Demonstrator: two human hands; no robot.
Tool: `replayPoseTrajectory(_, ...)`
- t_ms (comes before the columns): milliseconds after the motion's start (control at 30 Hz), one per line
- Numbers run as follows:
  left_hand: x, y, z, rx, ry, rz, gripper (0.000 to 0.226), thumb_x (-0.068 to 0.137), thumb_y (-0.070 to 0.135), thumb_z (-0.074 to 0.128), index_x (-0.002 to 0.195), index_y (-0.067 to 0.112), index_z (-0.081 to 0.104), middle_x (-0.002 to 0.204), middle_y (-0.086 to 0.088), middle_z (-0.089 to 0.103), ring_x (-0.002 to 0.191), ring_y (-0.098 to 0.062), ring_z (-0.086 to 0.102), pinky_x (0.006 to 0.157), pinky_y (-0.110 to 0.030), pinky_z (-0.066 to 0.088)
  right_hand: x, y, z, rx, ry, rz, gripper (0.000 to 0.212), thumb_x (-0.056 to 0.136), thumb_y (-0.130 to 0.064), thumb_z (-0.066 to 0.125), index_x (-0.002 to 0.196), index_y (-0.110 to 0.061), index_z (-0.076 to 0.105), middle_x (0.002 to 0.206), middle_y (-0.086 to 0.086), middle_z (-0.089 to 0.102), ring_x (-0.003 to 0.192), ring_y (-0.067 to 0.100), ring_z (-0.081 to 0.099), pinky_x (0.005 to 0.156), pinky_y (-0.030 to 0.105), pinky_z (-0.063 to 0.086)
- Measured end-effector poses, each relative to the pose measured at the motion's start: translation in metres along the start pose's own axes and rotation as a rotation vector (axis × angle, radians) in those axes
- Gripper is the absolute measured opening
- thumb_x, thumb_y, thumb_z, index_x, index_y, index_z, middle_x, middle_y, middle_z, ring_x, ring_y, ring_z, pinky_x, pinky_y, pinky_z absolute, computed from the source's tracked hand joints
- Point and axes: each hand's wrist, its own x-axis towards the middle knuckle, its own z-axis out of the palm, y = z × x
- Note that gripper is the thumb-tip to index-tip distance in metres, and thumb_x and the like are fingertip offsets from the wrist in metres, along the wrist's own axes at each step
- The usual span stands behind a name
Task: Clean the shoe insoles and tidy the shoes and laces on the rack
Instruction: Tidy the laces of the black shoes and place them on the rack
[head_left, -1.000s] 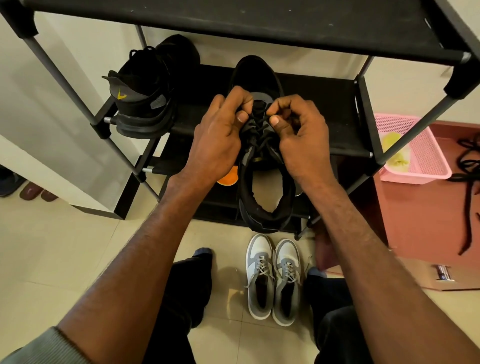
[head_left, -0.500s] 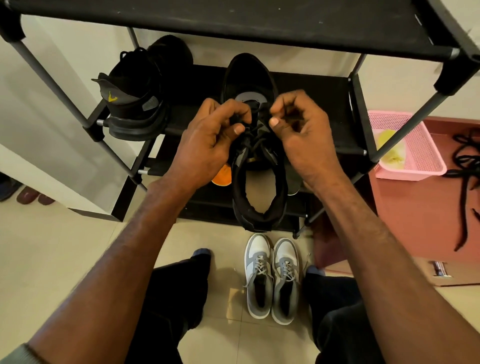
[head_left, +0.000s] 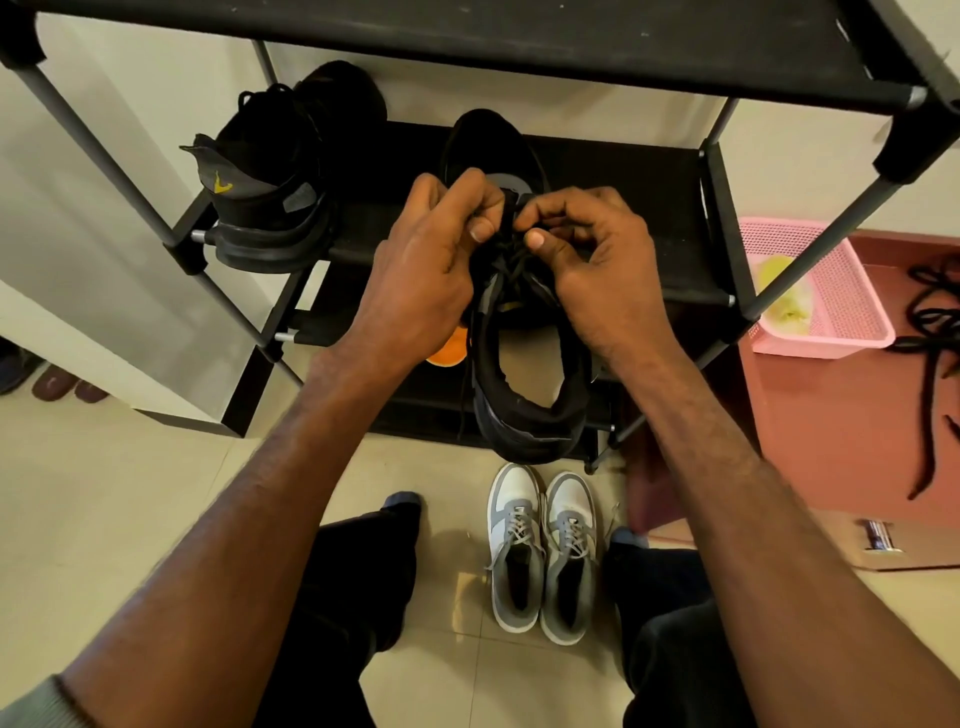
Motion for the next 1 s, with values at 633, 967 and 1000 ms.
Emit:
replayPoseTrajectory(633, -0.003, -0.009, 0.003, -0.032, 0.004, -0.014, 0.016, 0.106, 0.014, 0.045, 0.111, 0.023, 0.056, 0.107, 0.001, 0.042, 0.092, -0.007, 0.045, 0.073, -0.026, 0.049, -0.005, -0.001, 0.002, 0.078, 0.028, 0.012, 0.023, 0.097, 0.003, 0.059, 0.112, -0.014, 0.063, 0.108, 0.003, 0.058, 0.097, 0.004, 0.058, 0.090, 0.020, 0.051)
replayPoseTrajectory(967, -0.004, -0.009, -0.001, -0.168, -0.017, -0.004, 0.014, 0.103, 0.016, 0.047, 0.113, 0.024, 0.052, 0.104, -0.004, 0.048, 0.096, -0.012, 0.050, 0.081, -0.031, 0.051, -0.006, 0.002, -0.015, 0.134, -0.027, 0.075, 0.014, 0.092, -0.002, 0.071, 0.104, -0.010, 0.072, 0.115, 0.013, 0.068, 0.101, 0.014, 0.068, 0.093, 0.026, 0.056)
replayPoseTrajectory(1000, -0.006, -0.009, -0.003, -0.195, -0.029, -0.001, 0.015, 0.101, 0.017, 0.049, 0.113, 0.026, 0.052, 0.104, -0.006, 0.049, 0.099, -0.017, 0.051, 0.085, -0.032, 0.052, -0.006, 0.001, -0.018, 0.144, -0.050, 0.068, 0.014, 0.092, -0.001, 0.071, 0.103, -0.010, 0.073, 0.116, 0.012, 0.067, 0.102, 0.012, 0.068, 0.093, 0.025, 0.055)
